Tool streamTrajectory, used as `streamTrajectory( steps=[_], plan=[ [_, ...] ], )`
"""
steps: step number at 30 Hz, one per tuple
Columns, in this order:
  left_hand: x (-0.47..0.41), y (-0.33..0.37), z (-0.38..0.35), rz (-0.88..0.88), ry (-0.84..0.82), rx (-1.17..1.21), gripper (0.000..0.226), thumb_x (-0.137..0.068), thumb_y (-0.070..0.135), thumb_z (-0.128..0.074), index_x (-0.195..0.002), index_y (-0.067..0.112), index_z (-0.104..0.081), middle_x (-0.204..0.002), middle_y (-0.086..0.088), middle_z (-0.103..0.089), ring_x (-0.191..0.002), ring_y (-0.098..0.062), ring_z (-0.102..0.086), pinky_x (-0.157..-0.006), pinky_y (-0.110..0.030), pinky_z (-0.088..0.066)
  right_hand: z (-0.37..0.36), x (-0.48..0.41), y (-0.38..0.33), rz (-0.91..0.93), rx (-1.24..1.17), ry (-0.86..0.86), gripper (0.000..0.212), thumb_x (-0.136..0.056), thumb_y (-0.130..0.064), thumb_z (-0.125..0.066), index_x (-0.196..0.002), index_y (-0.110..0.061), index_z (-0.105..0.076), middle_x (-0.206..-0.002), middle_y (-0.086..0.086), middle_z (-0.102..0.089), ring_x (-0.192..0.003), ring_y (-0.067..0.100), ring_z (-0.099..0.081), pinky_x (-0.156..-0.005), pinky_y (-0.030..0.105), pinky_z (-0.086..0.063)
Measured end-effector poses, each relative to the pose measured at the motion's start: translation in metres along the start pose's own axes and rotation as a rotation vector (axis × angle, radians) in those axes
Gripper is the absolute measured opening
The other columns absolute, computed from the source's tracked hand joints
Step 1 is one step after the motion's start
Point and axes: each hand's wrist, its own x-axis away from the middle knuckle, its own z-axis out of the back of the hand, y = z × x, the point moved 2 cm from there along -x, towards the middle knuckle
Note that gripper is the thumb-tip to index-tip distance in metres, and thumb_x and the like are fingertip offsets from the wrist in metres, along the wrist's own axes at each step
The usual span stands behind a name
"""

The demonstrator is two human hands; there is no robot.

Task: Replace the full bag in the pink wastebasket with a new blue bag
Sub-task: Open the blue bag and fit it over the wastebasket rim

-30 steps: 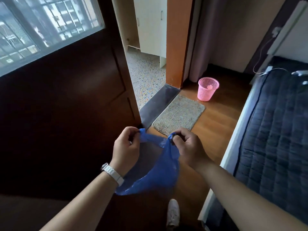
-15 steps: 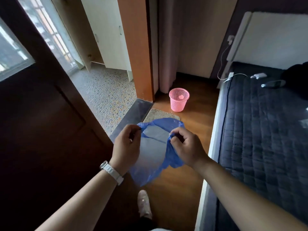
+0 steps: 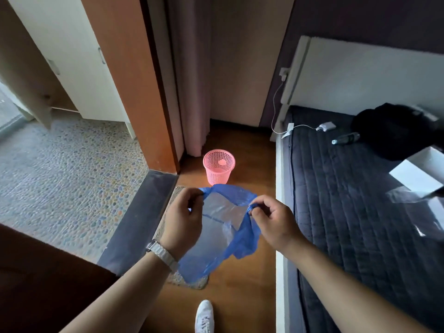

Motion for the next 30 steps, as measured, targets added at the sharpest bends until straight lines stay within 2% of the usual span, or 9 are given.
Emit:
streamTrajectory(
  steps=[4, 8, 11, 13, 16, 18, 21, 26, 30],
  plan=[
    [-0.078, -0.002, -0.021, -0.063, -0.042, -0.031, 0.017, -0.089, 0.019, -0.055, -0.086, 0.035, -0.054, -0.078, 0.010, -0.063, -0.075, -0.006, -0.059, -0.063, -0.022, -0.046, 0.012, -0.067, -0.001, -0.006, 0.009, 0.080, 0.011, -0.077, -0.027, -0.052, -0.077, -0.024, -0.063, -0.073, -0.006, -0.066, -0.069, 0.014, -0.061, -0.067, 0.031, -0.050],
    [-0.128, 0.000, -0.046, -0.116, -0.093, -0.054, 0.023, -0.091, 0.016, -0.057, -0.087, 0.038, -0.053, -0.079, 0.015, -0.062, -0.075, -0.001, -0.059, -0.062, -0.009, -0.039, 0.027, -0.111, 0.002, -0.002, 0.019, 0.140, 0.011, -0.078, -0.027, -0.052, -0.076, -0.026, -0.063, -0.074, -0.008, -0.066, -0.071, 0.013, -0.062, -0.068, 0.031, -0.050],
    [-0.159, 0.005, -0.073, -0.125, -0.097, -0.035, 0.030, -0.091, 0.007, -0.058, -0.084, 0.036, -0.053, -0.077, 0.013, -0.061, -0.074, 0.002, -0.057, -0.062, -0.007, -0.036, 0.044, -0.143, 0.013, -0.006, 0.026, 0.158, 0.014, -0.078, -0.035, -0.050, -0.079, -0.028, -0.062, -0.075, -0.003, -0.068, -0.071, 0.018, -0.062, -0.068, 0.038, -0.051],
    [-0.179, 0.008, -0.095, -0.120, -0.104, -0.025, 0.031, -0.090, 0.004, -0.058, -0.083, 0.034, -0.054, -0.075, 0.015, -0.060, -0.074, 0.006, -0.055, -0.062, -0.006, -0.036, 0.057, -0.166, 0.025, 0.000, 0.036, 0.171, 0.017, -0.077, -0.039, -0.048, -0.078, -0.028, -0.062, -0.075, -0.003, -0.068, -0.071, 0.018, -0.062, -0.067, 0.038, -0.051],
    [-0.212, 0.006, -0.132, -0.106, -0.117, -0.045, 0.025, -0.090, 0.004, -0.058, -0.084, 0.028, -0.056, -0.075, 0.014, -0.061, -0.074, 0.007, -0.055, -0.063, -0.005, -0.036, 0.077, -0.208, 0.048, -0.013, 0.043, 0.167, 0.012, -0.079, -0.031, -0.051, -0.078, -0.027, -0.062, -0.074, -0.004, -0.068, -0.071, 0.017, -0.063, -0.066, 0.036, -0.050],
    [-0.237, 0.000, -0.159, -0.084, -0.110, -0.071, 0.025, -0.090, 0.005, -0.057, -0.085, 0.030, -0.056, -0.076, 0.012, -0.062, -0.075, 0.002, -0.057, -0.063, -0.007, -0.036, 0.090, -0.241, 0.067, -0.015, 0.031, 0.145, 0.012, -0.081, -0.027, -0.051, -0.079, -0.025, -0.062, -0.073, -0.003, -0.067, -0.069, 0.015, -0.061, -0.065, 0.033, -0.049],
    [-0.274, -0.002, -0.200, -0.042, -0.094, -0.114, 0.021, -0.090, 0.009, -0.057, -0.085, 0.030, -0.057, -0.076, 0.010, -0.063, -0.072, -0.007, -0.057, -0.063, -0.019, -0.041, 0.114, -0.294, 0.091, -0.004, 0.008, 0.103, 0.015, -0.082, -0.029, -0.050, -0.080, -0.023, -0.063, -0.070, -0.004, -0.066, -0.063, 0.008, -0.057, -0.061, 0.024, -0.045],
    [-0.336, 0.021, -0.261, 0.026, -0.052, -0.135, 0.013, -0.089, 0.016, -0.052, -0.089, 0.026, -0.059, -0.082, 0.005, -0.065, -0.076, -0.016, -0.060, -0.065, -0.031, -0.047, 0.162, -0.377, 0.106, 0.009, 0.016, 0.002, 0.016, -0.090, -0.012, -0.055, -0.080, -0.022, -0.063, -0.059, -0.020, -0.058, -0.054, -0.001, -0.051, -0.053, 0.010, -0.034],
    [-0.378, 0.040, -0.300, 0.039, -0.008, -0.146, 0.023, -0.090, 0.006, -0.052, -0.087, 0.029, -0.058, -0.081, 0.007, -0.066, -0.077, -0.012, -0.061, -0.066, -0.026, -0.045, 0.192, -0.438, 0.110, 0.039, -0.003, -0.070, 0.015, -0.089, -0.009, -0.055, -0.081, -0.019, -0.062, -0.058, -0.020, -0.057, -0.051, -0.001, -0.048, -0.052, 0.010, -0.034]
  ],
)
